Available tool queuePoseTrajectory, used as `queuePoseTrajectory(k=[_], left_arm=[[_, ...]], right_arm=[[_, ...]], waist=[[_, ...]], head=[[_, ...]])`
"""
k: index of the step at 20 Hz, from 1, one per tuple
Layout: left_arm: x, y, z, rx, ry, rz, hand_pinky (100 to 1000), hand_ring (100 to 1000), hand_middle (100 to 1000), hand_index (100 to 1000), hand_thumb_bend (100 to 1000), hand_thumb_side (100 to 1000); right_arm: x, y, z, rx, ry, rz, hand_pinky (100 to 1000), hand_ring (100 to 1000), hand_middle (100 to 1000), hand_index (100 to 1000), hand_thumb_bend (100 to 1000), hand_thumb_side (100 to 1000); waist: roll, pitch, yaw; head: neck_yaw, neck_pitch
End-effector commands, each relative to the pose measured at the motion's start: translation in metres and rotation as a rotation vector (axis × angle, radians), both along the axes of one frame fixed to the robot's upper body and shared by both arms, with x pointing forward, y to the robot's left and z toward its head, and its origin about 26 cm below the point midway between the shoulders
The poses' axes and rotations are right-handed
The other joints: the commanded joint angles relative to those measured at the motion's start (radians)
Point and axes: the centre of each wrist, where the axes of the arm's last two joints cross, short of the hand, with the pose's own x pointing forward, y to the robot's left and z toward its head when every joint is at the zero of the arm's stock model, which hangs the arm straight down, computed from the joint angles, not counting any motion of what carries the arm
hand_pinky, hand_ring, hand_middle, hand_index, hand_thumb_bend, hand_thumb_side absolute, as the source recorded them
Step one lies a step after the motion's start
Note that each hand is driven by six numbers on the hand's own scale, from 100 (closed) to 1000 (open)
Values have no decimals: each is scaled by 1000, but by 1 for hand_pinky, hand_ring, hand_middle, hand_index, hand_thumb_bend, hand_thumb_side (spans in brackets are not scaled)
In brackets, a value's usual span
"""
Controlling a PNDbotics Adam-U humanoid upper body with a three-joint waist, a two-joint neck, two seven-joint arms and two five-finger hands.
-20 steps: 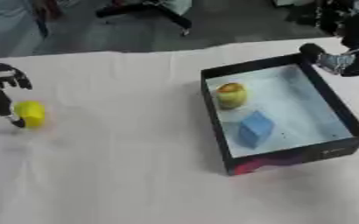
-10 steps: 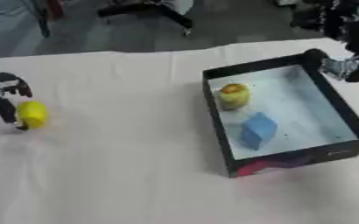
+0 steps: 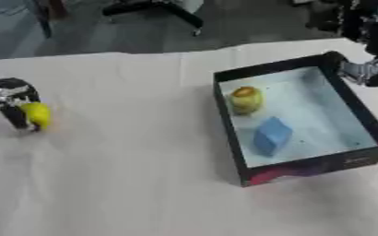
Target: Pick up the objects with one hand, pass them to the other hand, and then place them into the box on the other side of the table.
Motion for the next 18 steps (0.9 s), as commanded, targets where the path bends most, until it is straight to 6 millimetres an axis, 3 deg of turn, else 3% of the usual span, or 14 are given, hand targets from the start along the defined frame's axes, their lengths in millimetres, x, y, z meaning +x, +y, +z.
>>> queuePoseTrajectory(k=[1,5,10,18], left_arm=[[-1,6,19,16,-27,15,816,815,715,612,356,100],[-2,2,29,13,-53,-16,807,797,699,593,342,100],[-8,-11,61,-21,-146,-139,800,770,674,580,302,100],[-34,-36,100,-107,-294,-346,799,746,649,574,226,100]], right_arm=[[-5,-2,13,-14,-36,-4,1000,1000,781,1000,192,100],[-5,-4,12,-5,-29,-7,1000,1000,781,1000,192,100],[-5,-7,9,13,-14,-12,1000,1000,781,1000,187,100],[-6,-8,9,44,0,-7,1000,1000,781,1000,186,100]], waist=[[-4,-8,3],[-7,-20,8],[-12,-41,21],[-17,-73,33]], head=[[4,-5],[-5,6],[-29,26],[-65,48]])
